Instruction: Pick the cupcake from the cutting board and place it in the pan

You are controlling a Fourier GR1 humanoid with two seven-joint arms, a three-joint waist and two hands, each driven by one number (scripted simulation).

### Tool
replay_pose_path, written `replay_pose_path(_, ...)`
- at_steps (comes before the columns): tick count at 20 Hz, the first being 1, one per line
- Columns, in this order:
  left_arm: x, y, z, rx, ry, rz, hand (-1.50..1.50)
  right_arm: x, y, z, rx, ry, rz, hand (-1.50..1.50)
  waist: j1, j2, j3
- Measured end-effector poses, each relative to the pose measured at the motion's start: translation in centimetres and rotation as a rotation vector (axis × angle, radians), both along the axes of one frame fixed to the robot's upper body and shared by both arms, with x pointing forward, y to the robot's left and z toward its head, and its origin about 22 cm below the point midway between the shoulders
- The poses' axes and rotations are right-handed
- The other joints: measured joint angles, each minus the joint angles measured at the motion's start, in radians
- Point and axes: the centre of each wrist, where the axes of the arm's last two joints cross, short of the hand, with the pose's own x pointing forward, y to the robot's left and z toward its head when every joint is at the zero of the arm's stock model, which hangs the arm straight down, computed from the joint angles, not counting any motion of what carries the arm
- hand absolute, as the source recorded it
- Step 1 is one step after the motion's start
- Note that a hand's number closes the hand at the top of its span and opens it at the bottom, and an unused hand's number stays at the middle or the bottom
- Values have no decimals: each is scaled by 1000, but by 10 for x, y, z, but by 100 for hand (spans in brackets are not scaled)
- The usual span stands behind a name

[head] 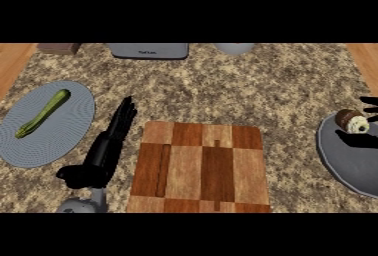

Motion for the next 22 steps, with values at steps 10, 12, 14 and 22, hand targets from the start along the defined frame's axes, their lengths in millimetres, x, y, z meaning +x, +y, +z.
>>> replay_pose_path(10,-5,7,-7,-2,0,20,0,26,6,-15,213,-108,118,-150,-9,-2,1)
replay_pose_path(12,-2,7,-7,-1,2,27,0,22,0,-15,256,-175,116,-150,-18,-4,1)
replay_pose_path(14,-3,5,-11,0,7,32,0,19,-12,-10,309,-225,106,-150,-24,-5,0)
replay_pose_path(22,-7,6,-15,2,13,48,0,-31,-71,-6,546,-310,151,-150,-44,-12,-1)
